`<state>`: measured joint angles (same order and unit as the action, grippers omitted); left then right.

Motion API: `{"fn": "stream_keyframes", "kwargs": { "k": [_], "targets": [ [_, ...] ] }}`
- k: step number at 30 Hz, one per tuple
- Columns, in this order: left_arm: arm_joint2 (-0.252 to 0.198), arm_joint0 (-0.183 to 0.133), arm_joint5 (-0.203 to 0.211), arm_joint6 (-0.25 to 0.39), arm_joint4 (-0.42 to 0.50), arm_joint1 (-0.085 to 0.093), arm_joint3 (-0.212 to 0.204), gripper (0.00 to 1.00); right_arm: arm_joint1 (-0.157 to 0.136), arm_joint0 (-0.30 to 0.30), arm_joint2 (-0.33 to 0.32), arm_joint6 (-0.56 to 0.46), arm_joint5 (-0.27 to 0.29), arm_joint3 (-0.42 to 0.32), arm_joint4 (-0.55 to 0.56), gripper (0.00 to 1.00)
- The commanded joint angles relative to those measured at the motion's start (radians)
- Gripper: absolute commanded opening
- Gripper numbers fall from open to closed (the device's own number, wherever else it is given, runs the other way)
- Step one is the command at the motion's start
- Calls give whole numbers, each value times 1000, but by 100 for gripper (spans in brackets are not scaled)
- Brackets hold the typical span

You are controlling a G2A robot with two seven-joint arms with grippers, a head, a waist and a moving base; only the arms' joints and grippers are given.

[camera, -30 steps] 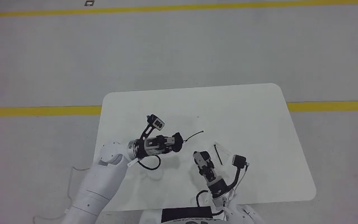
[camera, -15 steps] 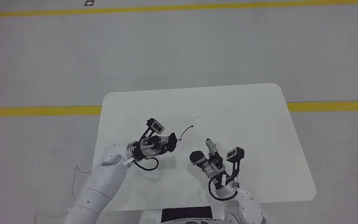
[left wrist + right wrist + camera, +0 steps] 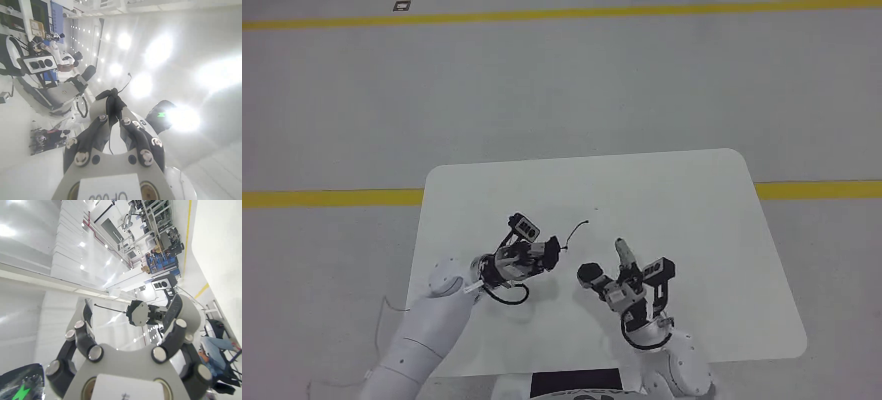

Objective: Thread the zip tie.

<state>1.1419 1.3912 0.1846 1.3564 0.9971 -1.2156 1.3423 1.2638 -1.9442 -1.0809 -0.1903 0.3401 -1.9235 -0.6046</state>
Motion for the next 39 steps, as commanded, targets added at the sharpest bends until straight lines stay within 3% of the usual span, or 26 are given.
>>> {"fn": "stream_keyframes", "kwargs": {
  "k": [1,7,9,13,15,22,25,31,39],
  "targets": [
    [-2,-4,14,1,-22,1,9,0,1,1,1,-11,0,1,-17,100],
    [-2,-4,14,1,-22,1,9,0,1,1,1,-11,0,1,-17,100],
    [-14,4,-6,-32,-10,0,23,0,3,9,7,-13,-4,-2,-47,100],
    [-23,11,-36,-38,32,-1,27,0,8,15,-3,-50,0,-24,-74,100],
    [-25,2,-16,-31,-15,2,31,0,13,12,-16,-92,0,-36,-80,100],
    [-26,3,-18,-37,-14,2,31,0,16,13,-22,-95,0,-39,-81,100],
    [-34,13,-37,-60,23,0,48,0,19,17,-21,-82,0,-44,-82,100],
    [-43,14,-62,-49,80,-1,40,0,23,14,-21,-109,0,-40,-106,100],
    [-68,4,-92,-39,158,-8,9,0,34,12,-18,-148,0,-35,-119,49]
  ]
}}
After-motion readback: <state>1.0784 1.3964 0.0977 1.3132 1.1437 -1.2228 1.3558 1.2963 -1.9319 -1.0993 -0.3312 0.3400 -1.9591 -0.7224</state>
